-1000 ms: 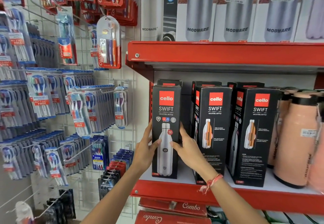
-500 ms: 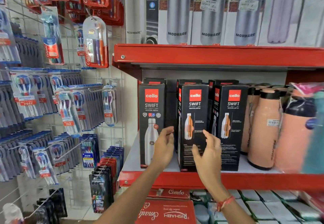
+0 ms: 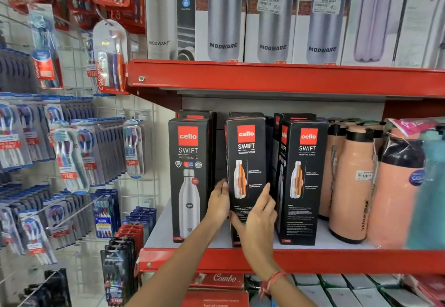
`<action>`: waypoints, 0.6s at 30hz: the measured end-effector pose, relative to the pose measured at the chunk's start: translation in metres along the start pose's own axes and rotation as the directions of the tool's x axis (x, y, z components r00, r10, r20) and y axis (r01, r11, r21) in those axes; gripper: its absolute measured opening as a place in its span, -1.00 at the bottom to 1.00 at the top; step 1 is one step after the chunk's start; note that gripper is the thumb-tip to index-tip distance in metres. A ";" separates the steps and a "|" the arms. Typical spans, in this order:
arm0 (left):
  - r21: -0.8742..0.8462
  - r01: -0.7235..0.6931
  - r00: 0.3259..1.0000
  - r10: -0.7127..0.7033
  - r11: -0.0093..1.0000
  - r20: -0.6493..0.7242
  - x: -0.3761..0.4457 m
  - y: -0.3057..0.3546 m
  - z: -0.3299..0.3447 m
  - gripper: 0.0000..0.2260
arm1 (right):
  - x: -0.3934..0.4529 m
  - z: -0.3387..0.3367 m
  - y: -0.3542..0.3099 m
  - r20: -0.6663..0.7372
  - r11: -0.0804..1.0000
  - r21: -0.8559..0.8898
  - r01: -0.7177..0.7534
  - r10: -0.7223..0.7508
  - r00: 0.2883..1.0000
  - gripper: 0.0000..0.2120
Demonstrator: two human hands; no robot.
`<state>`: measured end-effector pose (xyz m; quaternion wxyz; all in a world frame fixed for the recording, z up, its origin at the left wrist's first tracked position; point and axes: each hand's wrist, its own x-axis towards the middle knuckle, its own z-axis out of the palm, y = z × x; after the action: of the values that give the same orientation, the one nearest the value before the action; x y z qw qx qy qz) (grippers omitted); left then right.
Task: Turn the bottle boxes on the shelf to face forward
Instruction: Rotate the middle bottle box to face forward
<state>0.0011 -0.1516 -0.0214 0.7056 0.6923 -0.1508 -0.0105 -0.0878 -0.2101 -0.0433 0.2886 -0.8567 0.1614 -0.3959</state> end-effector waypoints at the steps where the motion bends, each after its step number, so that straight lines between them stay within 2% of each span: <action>1: -0.019 -0.001 1.000 0.001 1.000 0.000 0.002 0.001 -0.001 -0.61 | 0.002 -0.003 -0.001 -0.007 0.999 -0.015 0.028 -0.028 1.000 0.01; 6: -0.125 -0.051 0.998 0.054 0.991 0.019 -0.014 0.014 -0.005 -0.64 | 0.009 -0.033 -0.006 0.024 0.985 -0.076 0.157 -0.156 0.988 0.03; 9: -0.123 -0.117 0.991 0.125 0.985 0.056 -0.036 0.025 -0.011 -0.56 | 0.004 -0.057 -0.005 0.076 0.980 -0.057 0.190 -0.186 0.980 0.06; 11: -0.089 -0.149 0.985 0.156 0.985 0.077 -0.054 0.032 -0.015 -0.54 | -0.001 -0.073 0.000 0.113 0.982 -0.004 0.189 -0.187 0.976 0.09; 15: -0.004 -0.238 0.964 0.237 0.971 0.123 -0.092 0.043 -0.023 -0.62 | -0.012 -0.100 0.018 0.212 0.972 0.156 0.173 -0.204 0.956 0.14; 18: 0.009 -0.284 0.945 0.278 0.959 0.171 -0.109 0.049 -0.029 -0.56 | -0.011 -0.113 0.029 0.319 0.957 0.241 0.164 -0.238 0.918 0.15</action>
<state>-0.1054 -0.0974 0.0050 0.6729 0.6723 -0.3067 0.0344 -0.1832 -0.2687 -0.0085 0.3585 -0.8895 -0.0234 -0.2824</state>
